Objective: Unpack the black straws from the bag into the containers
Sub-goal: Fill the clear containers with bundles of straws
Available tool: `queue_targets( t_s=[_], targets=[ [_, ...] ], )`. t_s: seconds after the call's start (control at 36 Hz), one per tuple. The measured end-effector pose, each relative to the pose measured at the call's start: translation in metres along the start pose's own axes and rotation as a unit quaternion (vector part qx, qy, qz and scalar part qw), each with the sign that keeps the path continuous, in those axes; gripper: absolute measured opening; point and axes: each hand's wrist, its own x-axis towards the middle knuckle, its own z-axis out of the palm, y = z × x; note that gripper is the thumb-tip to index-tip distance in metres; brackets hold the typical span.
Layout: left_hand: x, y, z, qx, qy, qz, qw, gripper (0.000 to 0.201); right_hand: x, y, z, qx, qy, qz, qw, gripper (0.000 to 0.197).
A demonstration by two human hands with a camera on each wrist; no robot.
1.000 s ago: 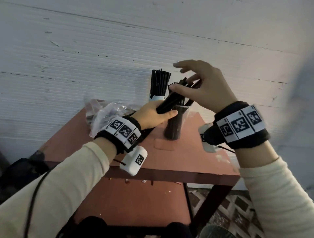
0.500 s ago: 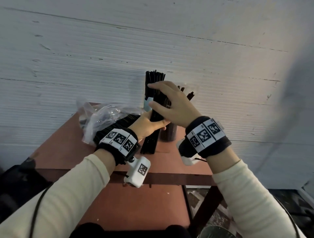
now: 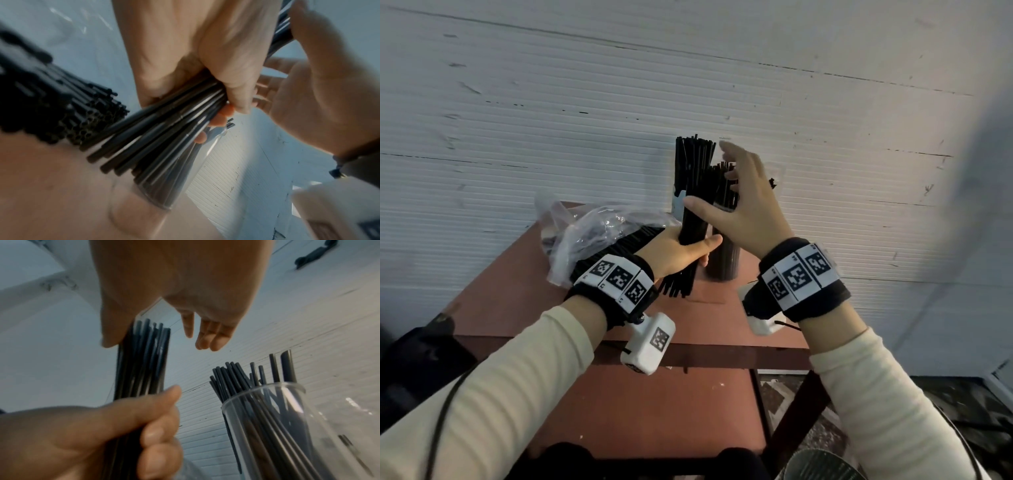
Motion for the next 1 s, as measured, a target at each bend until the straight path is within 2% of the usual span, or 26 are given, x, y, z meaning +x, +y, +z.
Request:
queue_targets(
  t_s=[0.08,0.14,0.22,0.25,0.31,0.36,0.42,0.5,0.56,0.61,0.67,0.72,0.78,0.89,0.92,0.94,1.0],
  targets=[
    [-0.001,0.005,-0.009,0.016,-0.013,0.048,0.999,0.052,-0.001,-0.001,-0.010,0.016,-0.039,0.044,0.998,0.095],
    [-0.004,0.012,-0.015,0.035,-0.041,0.079,0.995,0.039,-0.002,0.001,-0.010,0.041,-0.091,0.054,0.994,0.089],
    [-0.011,0.028,-0.019,0.097,-0.118,0.100,0.983,0.018,-0.006,0.003,-0.006,0.100,-0.155,0.071,0.980,0.082],
    [-0.012,0.032,-0.020,0.115,-0.139,0.099,0.979,0.016,-0.007,0.003,-0.004,0.113,-0.171,0.072,0.976,0.076],
    [-0.015,0.036,-0.020,0.141,-0.155,0.099,0.973,0.024,-0.012,-0.001,-0.003,0.122,-0.190,0.055,0.973,0.048],
    [-0.015,0.037,-0.017,0.136,-0.152,0.094,0.974,0.021,-0.014,-0.005,-0.004,0.130,-0.173,0.035,0.976,0.017],
    [-0.013,0.040,-0.013,0.102,-0.130,0.095,0.982,0.020,-0.011,-0.004,-0.005,0.143,-0.142,0.032,0.979,0.005],
    [-0.007,0.044,-0.009,0.093,-0.062,0.098,0.989,0.049,0.000,-0.003,-0.016,0.160,-0.082,0.031,0.983,0.005],
    [0.000,0.042,-0.006,0.077,0.027,0.104,0.991,0.066,0.013,-0.002,-0.031,0.178,-0.035,0.043,0.983,0.007],
    [0.010,0.038,-0.002,0.063,0.122,0.127,0.982,0.075,0.028,0.002,-0.048,0.186,0.015,0.059,0.981,0.011],
    [0.023,0.034,-0.001,0.062,0.166,0.140,0.974,0.093,0.042,0.008,-0.063,0.186,0.059,0.079,0.978,0.012],
    [0.038,0.031,-0.001,0.062,0.157,0.120,0.978,0.120,0.056,0.016,-0.076,0.189,0.095,0.105,0.972,0.015],
    [0.051,0.032,-0.002,0.056,0.119,0.085,0.988,0.140,0.067,0.022,-0.086,0.194,0.113,0.125,0.966,0.017],
    [0.076,0.032,-0.004,0.054,0.037,0.006,0.998,0.156,0.086,0.029,-0.093,0.189,0.103,0.153,0.965,0.014],
    [0.079,0.033,-0.005,0.062,0.027,-0.007,0.998,0.157,0.090,0.031,-0.092,0.182,0.095,0.159,0.966,0.013],
    [0.084,0.031,-0.005,0.067,0.018,-0.012,0.998,0.149,0.093,0.033,-0.092,0.176,0.088,0.161,0.967,0.012],
    [0.088,0.030,-0.006,0.073,0.004,-0.010,0.997,0.101,0.100,0.036,-0.089,0.162,0.077,0.167,0.970,0.014]
  ],
)
